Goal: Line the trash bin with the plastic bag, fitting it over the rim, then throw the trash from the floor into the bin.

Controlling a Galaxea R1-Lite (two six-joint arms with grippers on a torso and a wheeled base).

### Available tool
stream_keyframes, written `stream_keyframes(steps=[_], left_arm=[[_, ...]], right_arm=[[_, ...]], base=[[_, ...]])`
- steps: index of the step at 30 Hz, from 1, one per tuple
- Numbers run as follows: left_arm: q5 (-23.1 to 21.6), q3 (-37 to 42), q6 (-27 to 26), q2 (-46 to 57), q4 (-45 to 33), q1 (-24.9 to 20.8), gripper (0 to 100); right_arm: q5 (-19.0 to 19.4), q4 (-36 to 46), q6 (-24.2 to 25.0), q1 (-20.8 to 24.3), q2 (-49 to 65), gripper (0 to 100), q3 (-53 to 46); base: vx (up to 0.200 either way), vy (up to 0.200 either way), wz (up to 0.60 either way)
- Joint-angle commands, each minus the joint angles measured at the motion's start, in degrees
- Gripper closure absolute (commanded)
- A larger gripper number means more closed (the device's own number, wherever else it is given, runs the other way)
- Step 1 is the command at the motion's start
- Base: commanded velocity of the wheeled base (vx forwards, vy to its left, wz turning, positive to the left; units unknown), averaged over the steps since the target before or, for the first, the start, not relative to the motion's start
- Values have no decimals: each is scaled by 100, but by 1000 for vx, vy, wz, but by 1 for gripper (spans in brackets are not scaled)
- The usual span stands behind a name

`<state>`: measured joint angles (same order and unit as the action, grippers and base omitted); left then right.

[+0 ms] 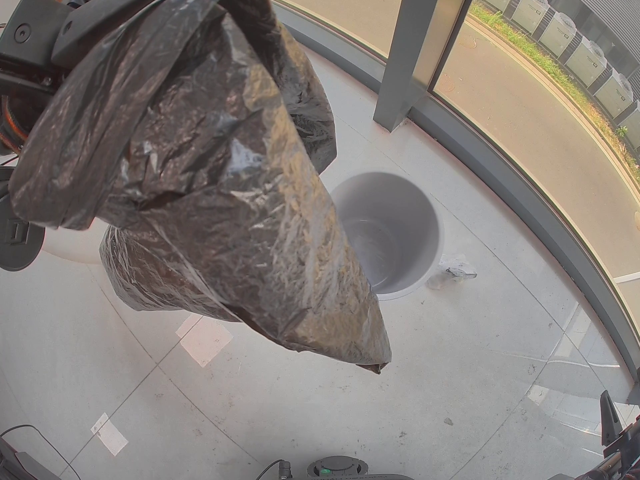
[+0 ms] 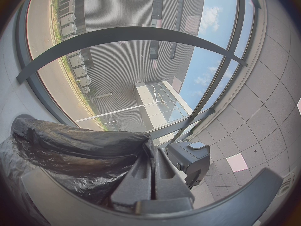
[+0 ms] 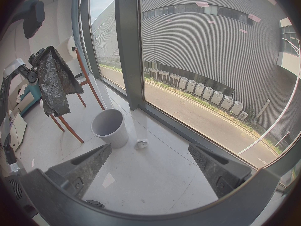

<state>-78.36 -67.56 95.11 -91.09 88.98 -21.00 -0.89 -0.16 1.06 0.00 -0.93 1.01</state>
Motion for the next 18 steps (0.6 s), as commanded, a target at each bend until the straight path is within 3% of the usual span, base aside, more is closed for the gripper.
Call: stream_keyframes(steps=[1,4,18], left_arm=[[-4,-20,16,100,102,-9,100],[14,-29,16,100,102,-9,100],[23,-328,-177,-252,102,-70,100]], right_arm=[[1,-2,-1,0,93,0,-92],[1,-2,8,0,93,0,-92],[-8,-2,8,0,93,0,-84]], base=[[0,-200,0],[0,-200,0],[0,0,0]])
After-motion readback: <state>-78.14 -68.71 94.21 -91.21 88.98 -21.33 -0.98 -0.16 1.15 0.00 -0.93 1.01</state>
